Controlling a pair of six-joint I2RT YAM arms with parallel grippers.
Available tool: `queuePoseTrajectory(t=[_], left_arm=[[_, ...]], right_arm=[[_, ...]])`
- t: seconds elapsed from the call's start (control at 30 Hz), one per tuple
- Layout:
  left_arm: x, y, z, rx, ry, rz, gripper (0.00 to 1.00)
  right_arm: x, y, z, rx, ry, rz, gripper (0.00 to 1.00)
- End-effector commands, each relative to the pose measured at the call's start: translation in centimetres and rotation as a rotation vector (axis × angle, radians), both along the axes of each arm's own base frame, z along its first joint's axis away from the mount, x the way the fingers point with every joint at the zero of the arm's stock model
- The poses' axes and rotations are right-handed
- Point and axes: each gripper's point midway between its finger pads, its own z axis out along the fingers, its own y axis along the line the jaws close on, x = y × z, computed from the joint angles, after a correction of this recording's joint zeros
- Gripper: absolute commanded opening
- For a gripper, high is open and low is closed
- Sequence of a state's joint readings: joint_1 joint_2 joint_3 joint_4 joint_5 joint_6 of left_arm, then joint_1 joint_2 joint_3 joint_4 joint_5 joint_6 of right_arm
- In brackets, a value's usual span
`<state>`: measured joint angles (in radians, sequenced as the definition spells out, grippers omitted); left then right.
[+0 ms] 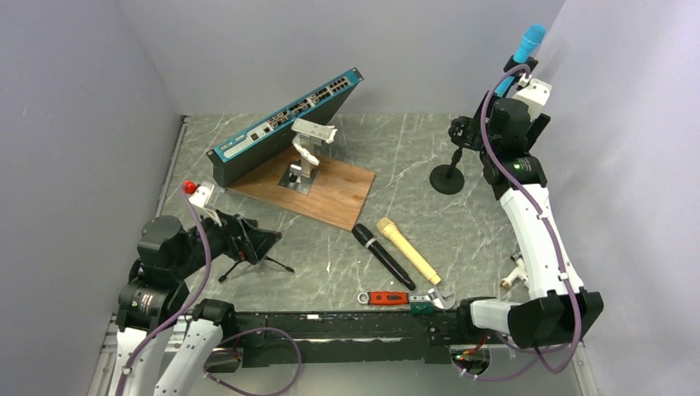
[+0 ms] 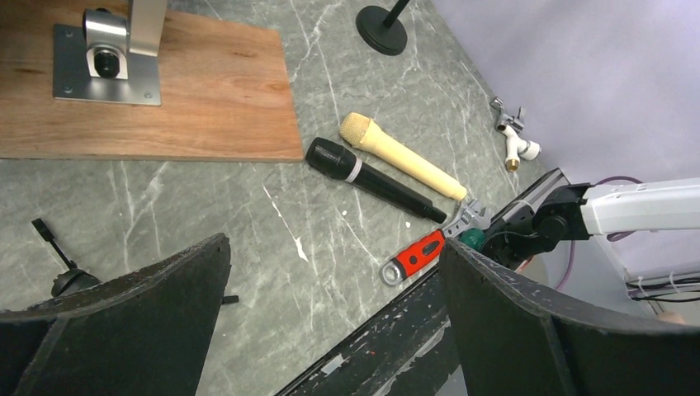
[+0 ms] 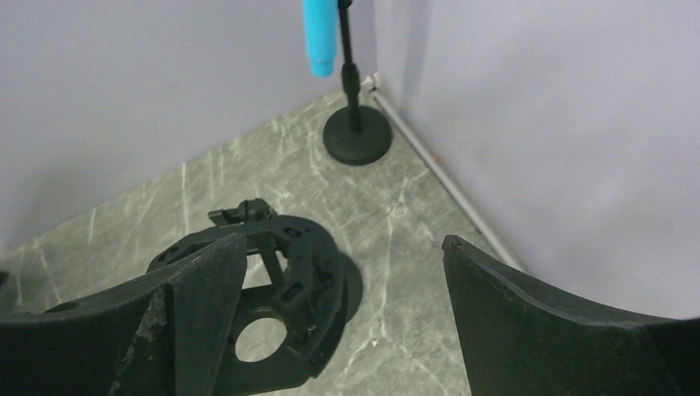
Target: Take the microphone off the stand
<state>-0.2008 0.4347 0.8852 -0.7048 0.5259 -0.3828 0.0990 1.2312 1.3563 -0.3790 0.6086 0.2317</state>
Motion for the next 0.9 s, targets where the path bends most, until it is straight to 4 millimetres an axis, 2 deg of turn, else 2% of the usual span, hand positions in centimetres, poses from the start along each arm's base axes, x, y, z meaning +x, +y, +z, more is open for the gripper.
queuePoseTrajectory(t=[0.0, 0.23, 0.43, 0.57, 0.7, 0.87], left_arm=[[-0.3, -0.6, 1.3, -0.028, -0.002, -0.035, 0.99], [0.4, -1.5, 1.0, -0.086, 0.064, -0.052, 0.99], [1.1, -3.8, 0.3, -0.189, 0.174, -0.171, 0.99], [1.5, -5.2, 0.4, -0.246, 0.202, -0.237, 0.99], [1.3, -6.5, 0.4, -0.208, 0.198, -0.263, 0.99], [1.4, -8.3, -0.7, -0.144, 0.24, -0.298, 0.99]], right_arm=[[2.0, 1.5, -1.5, 0.068, -0.002, 0.087, 0.88], [3.0, 0.9, -3.5, 0.052, 0.005, 0.084, 0.68], [4.0, 1.5, -4.7, 0.028, 0.021, 0.139, 0.48], [4.5, 3.3, -4.9, 0.042, 0.015, 0.245, 0.3], [4.6, 5.1, -4.4, 0.059, -0.004, 0.348, 0.18], [4.3, 8.0, -4.1, 0.062, -0.021, 0.483, 0.08]])
